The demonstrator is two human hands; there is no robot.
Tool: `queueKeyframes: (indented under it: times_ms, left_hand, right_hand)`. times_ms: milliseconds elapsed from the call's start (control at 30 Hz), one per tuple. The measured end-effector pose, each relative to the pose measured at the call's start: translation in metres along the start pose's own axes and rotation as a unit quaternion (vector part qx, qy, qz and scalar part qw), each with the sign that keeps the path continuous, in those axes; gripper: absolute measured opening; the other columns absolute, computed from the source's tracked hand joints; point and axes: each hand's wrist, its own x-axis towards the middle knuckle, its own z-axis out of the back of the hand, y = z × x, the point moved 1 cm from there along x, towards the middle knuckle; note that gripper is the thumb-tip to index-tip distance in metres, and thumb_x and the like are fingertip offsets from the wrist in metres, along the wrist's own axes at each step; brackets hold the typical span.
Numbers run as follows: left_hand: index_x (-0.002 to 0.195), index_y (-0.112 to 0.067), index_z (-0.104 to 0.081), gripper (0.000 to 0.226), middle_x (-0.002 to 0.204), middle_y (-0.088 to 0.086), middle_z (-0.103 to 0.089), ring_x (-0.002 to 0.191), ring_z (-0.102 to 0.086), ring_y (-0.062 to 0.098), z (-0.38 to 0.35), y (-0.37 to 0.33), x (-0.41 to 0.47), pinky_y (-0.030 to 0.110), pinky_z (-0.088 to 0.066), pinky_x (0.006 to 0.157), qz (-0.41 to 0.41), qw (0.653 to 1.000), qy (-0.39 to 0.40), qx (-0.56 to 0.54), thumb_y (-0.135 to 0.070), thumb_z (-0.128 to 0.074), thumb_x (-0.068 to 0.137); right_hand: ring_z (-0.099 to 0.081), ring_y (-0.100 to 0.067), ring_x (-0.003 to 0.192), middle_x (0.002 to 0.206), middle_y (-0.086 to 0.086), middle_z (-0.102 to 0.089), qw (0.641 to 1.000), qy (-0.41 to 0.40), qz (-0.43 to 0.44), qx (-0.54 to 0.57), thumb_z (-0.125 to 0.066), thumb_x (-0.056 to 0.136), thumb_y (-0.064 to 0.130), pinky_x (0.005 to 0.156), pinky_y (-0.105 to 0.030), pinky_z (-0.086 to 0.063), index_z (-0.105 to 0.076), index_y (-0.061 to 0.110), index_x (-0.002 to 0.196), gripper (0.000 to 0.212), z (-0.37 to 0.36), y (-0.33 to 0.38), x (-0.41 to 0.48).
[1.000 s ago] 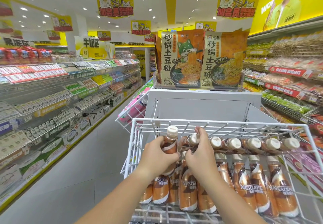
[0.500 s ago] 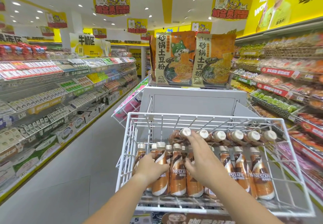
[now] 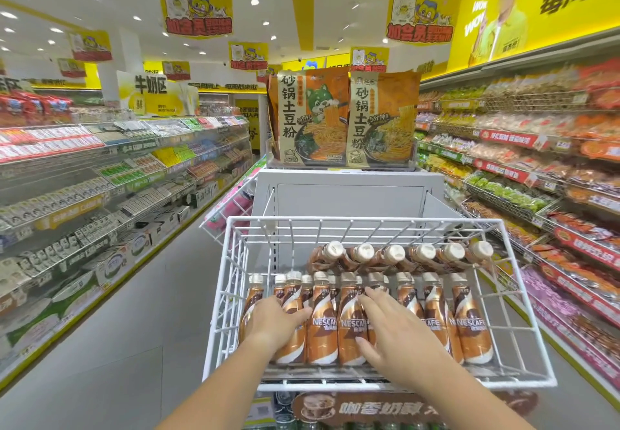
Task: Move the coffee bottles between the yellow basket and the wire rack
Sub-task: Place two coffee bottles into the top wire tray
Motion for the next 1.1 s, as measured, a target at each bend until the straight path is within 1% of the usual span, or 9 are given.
queueKeyframes:
  times_ms: [33, 100, 167, 300, 500, 600, 733, 833, 1100]
  left_hand:
    - [0.146, -0.009, -0.043, 0.093, 0.125, 0.002, -0.063, 0.106, -0.062, 0.019, 0.0, 0.001, -0.003, 0.035, -0.05, 0.087, -0.013, 1.0, 0.007, 0.01, -0.065, -0.074, 0.077]
    - [0.152, -0.01, -0.032, 0.098, 0.153, 0.009, -0.043, 0.135, -0.046, 0.027, 0.001, 0.004, -0.013, 0.041, -0.042, 0.107, -0.049, 0.997, 0.018, 0.063, -0.068, -0.065, 0.081]
    - [0.153, -0.014, -0.029, 0.091, 0.16, 0.009, -0.032, 0.144, -0.035, 0.027, 0.004, 0.005, -0.031, 0.047, -0.035, 0.116, -0.086, 0.985, 0.026, 0.144, -0.073, -0.05, 0.087]
    - [0.156, -0.016, -0.025, 0.09, 0.165, 0.012, -0.021, 0.151, -0.021, 0.03, 0.013, 0.001, -0.078, 0.051, -0.025, 0.121, -0.124, 0.956, 0.008, 0.266, -0.078, -0.024, 0.091]
    - [0.16, -0.025, -0.002, 0.091, 0.168, 0.01, -0.005, 0.155, -0.001, 0.03, 0.013, -0.003, -0.155, 0.057, -0.008, 0.123, -0.137, 0.918, -0.031, 0.371, -0.081, -0.011, 0.089]
    - [0.16, -0.026, 0.002, 0.092, 0.169, 0.009, -0.003, 0.155, 0.003, 0.029, 0.018, 0.001, -0.187, 0.058, -0.005, 0.123, -0.141, 0.919, -0.052, 0.365, -0.081, -0.012, 0.088]
    - [0.16, -0.023, 0.003, 0.093, 0.169, 0.01, -0.004, 0.154, 0.002, 0.03, 0.023, 0.013, -0.223, 0.057, -0.007, 0.123, -0.152, 0.92, -0.062, 0.357, -0.079, -0.012, 0.088]
    - [0.16, -0.022, 0.006, 0.09, 0.168, 0.012, -0.004, 0.154, 0.0, 0.032, 0.017, 0.032, -0.252, 0.057, -0.007, 0.123, -0.164, 0.92, -0.051, 0.352, -0.076, -0.02, 0.092]
    - [0.16, -0.02, 0.002, 0.09, 0.168, 0.013, -0.004, 0.154, -0.003, 0.034, -0.054, 0.128, -0.342, 0.058, -0.008, 0.122, -0.169, 0.913, 0.027, 0.371, -0.074, -0.024, 0.093]
  right_hand:
    - [-0.011, -0.014, 0.152, 0.166, 0.002, -0.014, 1.0, 0.004, -0.003, 0.002, -0.028, 0.093, 0.063, 0.115, -0.028, 0.001, -0.012, 0.024, 0.158, 0.077, 0.0, -0.001, -0.002]
    - [-0.01, -0.014, 0.153, 0.167, 0.002, -0.014, 1.0, 0.01, -0.001, 0.01, -0.021, 0.092, 0.066, 0.117, -0.029, 0.0, -0.011, 0.024, 0.158, 0.079, 0.0, -0.003, -0.007]
    - [-0.009, -0.015, 0.153, 0.167, 0.001, -0.012, 1.0, 0.014, 0.002, 0.018, -0.016, 0.092, 0.068, 0.118, -0.031, -0.001, -0.011, 0.024, 0.159, 0.08, 0.001, -0.006, -0.014]
    - [-0.003, -0.019, 0.154, 0.168, -0.005, -0.008, 0.998, 0.045, 0.014, 0.039, -0.01, 0.094, 0.069, 0.125, -0.04, -0.007, -0.012, 0.021, 0.159, 0.081, 0.004, -0.003, -0.033]
    - [-0.001, -0.024, 0.154, 0.168, -0.008, -0.007, 0.997, 0.054, 0.037, 0.044, -0.011, 0.095, 0.069, 0.122, -0.041, -0.002, -0.01, 0.021, 0.16, 0.081, 0.017, 0.014, -0.074]
    - [-0.001, -0.025, 0.154, 0.168, -0.009, -0.005, 0.997, 0.046, 0.053, 0.026, -0.008, 0.094, 0.07, 0.122, -0.043, -0.003, -0.009, 0.021, 0.16, 0.082, 0.026, 0.021, -0.097]
    - [0.0, -0.027, 0.154, 0.167, -0.011, 0.0, 0.998, 0.046, 0.05, 0.016, -0.007, 0.094, 0.07, 0.123, -0.045, -0.002, -0.006, 0.02, 0.16, 0.082, 0.033, 0.03, -0.137]
    - [-0.004, -0.028, 0.154, 0.167, -0.013, -0.007, 0.998, 0.05, 0.038, 0.015, -0.014, 0.097, 0.067, 0.123, -0.045, -0.004, -0.01, 0.018, 0.16, 0.08, 0.028, 0.037, -0.174]
    - [-0.008, -0.031, 0.153, 0.166, -0.016, -0.01, 0.992, 0.12, 0.018, 0.043, -0.023, 0.099, 0.063, 0.123, -0.046, -0.012, -0.013, 0.016, 0.159, 0.077, -0.065, 0.069, -0.287]
